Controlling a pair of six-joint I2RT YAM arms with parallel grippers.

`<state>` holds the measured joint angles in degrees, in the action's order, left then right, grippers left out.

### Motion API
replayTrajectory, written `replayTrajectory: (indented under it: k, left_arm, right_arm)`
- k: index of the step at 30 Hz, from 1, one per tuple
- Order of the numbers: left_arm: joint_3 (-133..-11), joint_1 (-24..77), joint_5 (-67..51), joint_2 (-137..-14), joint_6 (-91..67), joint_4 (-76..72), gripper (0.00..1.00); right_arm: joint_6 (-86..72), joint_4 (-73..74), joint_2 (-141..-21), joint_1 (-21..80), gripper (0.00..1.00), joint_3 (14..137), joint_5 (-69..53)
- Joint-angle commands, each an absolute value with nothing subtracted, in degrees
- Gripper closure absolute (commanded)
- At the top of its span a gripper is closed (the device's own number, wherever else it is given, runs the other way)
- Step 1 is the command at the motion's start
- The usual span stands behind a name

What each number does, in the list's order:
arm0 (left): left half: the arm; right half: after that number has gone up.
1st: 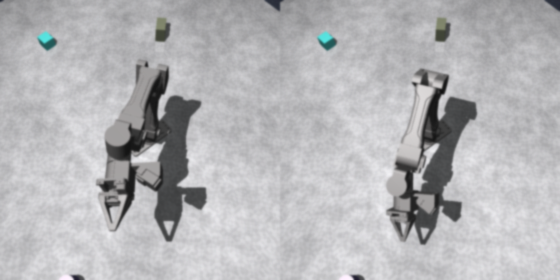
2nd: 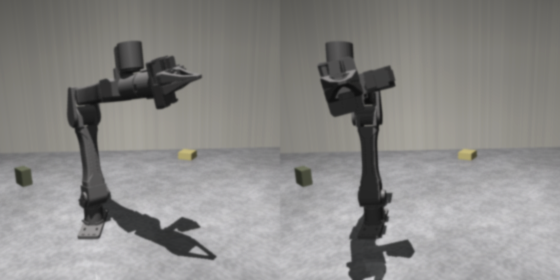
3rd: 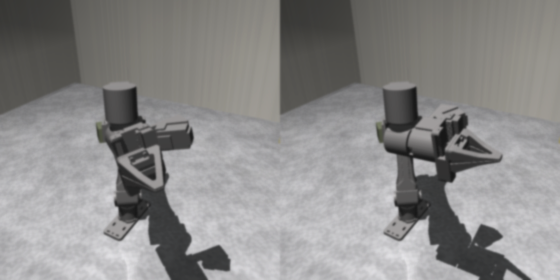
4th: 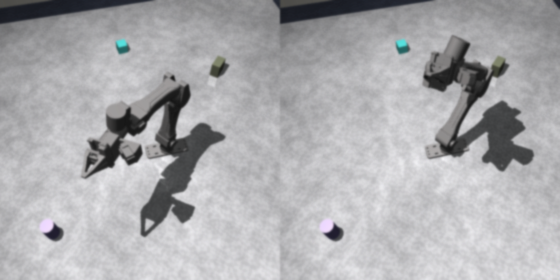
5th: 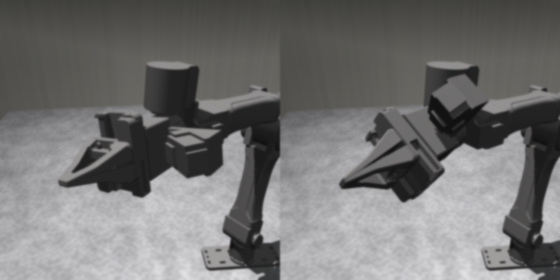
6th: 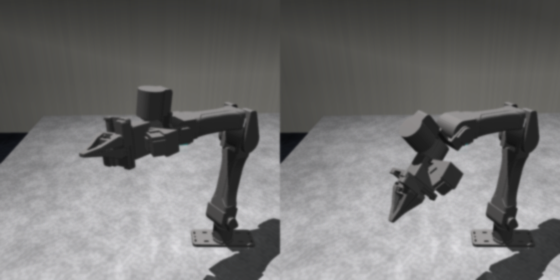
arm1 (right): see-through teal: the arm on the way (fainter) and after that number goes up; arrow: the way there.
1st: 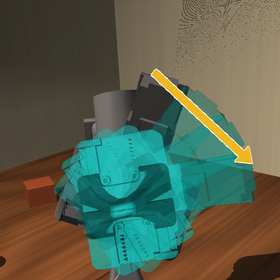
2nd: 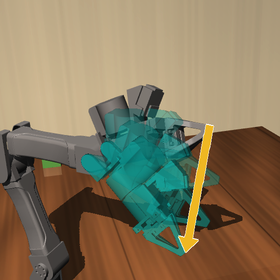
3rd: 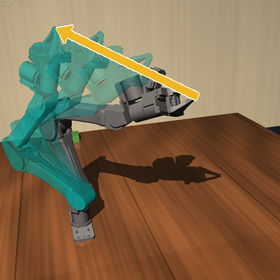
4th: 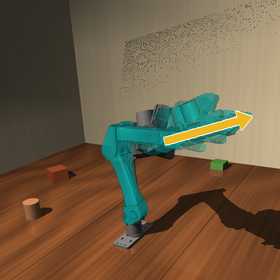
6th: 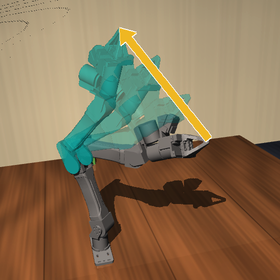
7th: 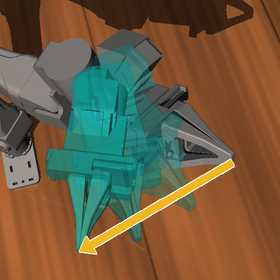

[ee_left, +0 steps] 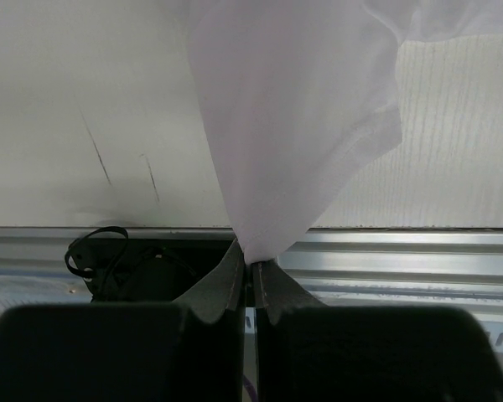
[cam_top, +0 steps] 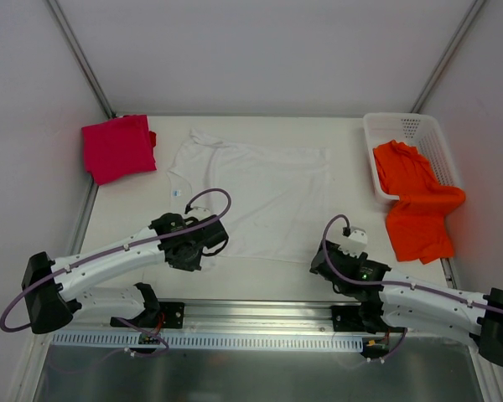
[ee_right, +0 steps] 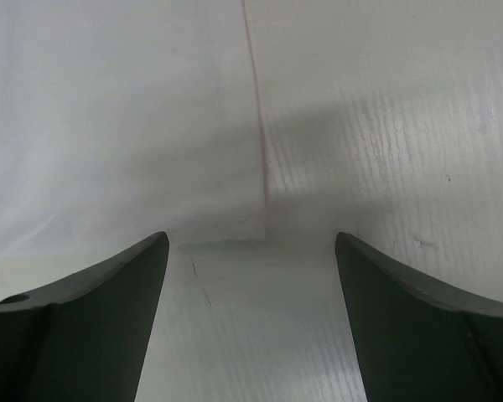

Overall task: Fold and stack the t-shirts
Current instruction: Flatten the tshirt out, then fold the tshirt

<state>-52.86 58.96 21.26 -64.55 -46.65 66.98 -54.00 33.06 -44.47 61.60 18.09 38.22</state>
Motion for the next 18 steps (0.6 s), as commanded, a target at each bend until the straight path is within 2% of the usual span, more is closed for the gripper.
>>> replayTrajectory:
  k: [1, 8, 10, 14, 18]
  left_arm:
    - [-53.00, 59.41, 21.80, -65.56, -45.79, 67.41, 1.00]
    - [-53.00, 59.50, 21.88, -66.80, -45.70, 67.15, 1.00]
    - [-52.91, 59.50, 21.80, -66.45, -45.70, 67.24, 1.00]
    - [-52.91, 59.50, 21.80, -66.09, -45.70, 67.15, 1.00]
    - [-52.82, 59.50, 22.06, -66.36, -45.79, 67.15, 1.00]
  right_arm:
    - [-54.58, 29.80, -47.27, 61.79, 0.16, 20.03, 40.52]
    - [-53.88, 26.82, -58.09, 61.79, 0.16, 25.22, 40.43]
    - [-54.57, 26.11, -60.02, 61.79, 0.23, 25.66, 40.34]
    - [-55.46, 26.10, -60.91, 61.70, 0.30, 25.75, 40.60]
    - [-55.55, 26.02, -59.16, 61.52, 0.48, 24.61, 41.04]
